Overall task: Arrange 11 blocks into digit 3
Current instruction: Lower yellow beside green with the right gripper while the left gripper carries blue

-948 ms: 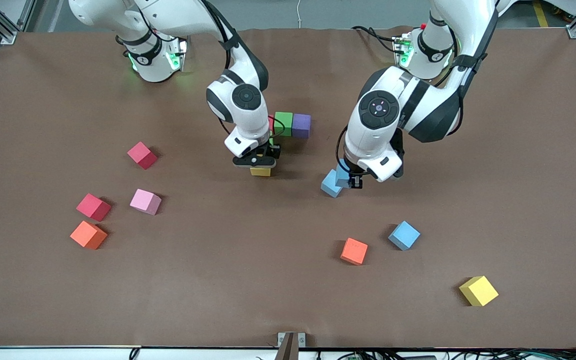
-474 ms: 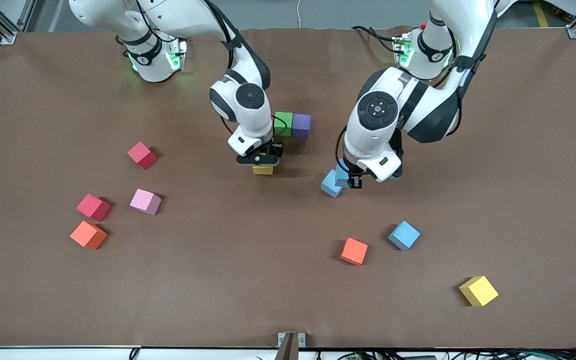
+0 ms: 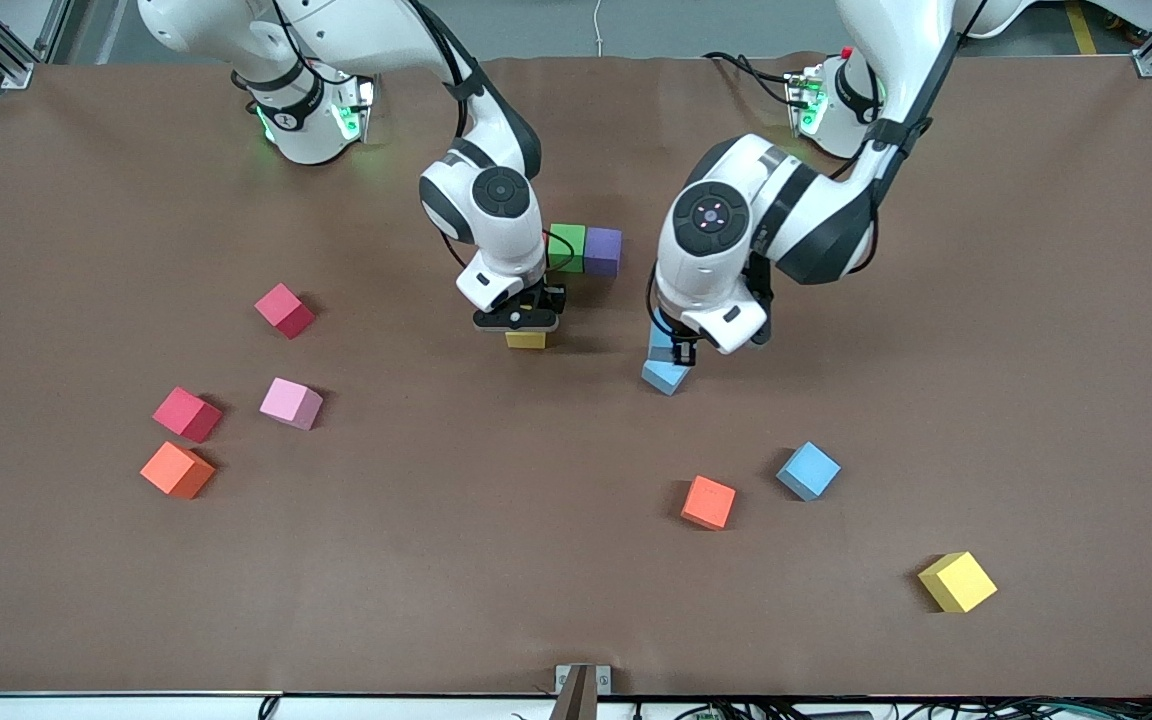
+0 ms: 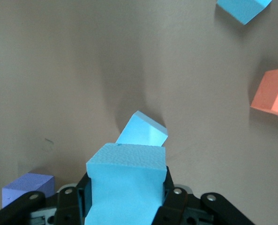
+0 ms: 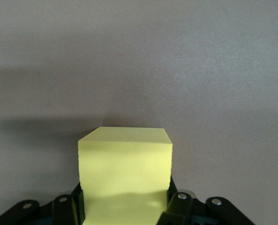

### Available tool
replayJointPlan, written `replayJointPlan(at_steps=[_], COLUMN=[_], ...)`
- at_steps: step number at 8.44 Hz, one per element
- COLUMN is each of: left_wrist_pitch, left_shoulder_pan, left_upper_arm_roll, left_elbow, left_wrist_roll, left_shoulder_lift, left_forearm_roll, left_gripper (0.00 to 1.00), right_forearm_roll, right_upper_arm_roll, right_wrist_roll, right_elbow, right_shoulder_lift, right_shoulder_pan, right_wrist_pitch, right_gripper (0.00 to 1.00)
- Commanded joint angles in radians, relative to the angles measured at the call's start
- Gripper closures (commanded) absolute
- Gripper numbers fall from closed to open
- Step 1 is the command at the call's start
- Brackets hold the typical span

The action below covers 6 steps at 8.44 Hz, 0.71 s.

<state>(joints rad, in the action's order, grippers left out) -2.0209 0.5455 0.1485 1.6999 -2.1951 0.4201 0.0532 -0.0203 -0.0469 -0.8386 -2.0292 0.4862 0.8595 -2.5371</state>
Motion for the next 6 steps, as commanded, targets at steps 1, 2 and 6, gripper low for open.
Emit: replayJointPlan(at_steps=[1, 2, 6], left_wrist_pitch=[-0.024, -0.031, -0.071], left_shoulder_pan=[0.02, 0.034, 0.056], left_upper_arm_roll=[-0.001, -0.001, 0.003], left_elbow=[-0.019, -0.019, -0.017], left_wrist_roll=[-0.032, -0.044, -0.084], left_shoulder_lift=[0.026, 0.035, 0.057], left_forearm_roll=[-0.019, -0.019, -0.019], left_gripper=[0.7, 0.7, 0.7], right_forearm_roll=[-0.009, -0.009, -0.009], right_upper_arm_roll=[-0.007, -0.007, -0.005], right_wrist_roll=[0.001, 0.001, -0.001], right_elbow=[-0.017, -0.02, -0.02], right_shoulder_lift=[-0.001, -0.001, -0.001], right_shoulder_pan=[0.01, 0.01, 0.012], right_wrist_pitch=[-0.006, -0.006, -0.002], right_gripper=[0.99, 0.99, 0.87])
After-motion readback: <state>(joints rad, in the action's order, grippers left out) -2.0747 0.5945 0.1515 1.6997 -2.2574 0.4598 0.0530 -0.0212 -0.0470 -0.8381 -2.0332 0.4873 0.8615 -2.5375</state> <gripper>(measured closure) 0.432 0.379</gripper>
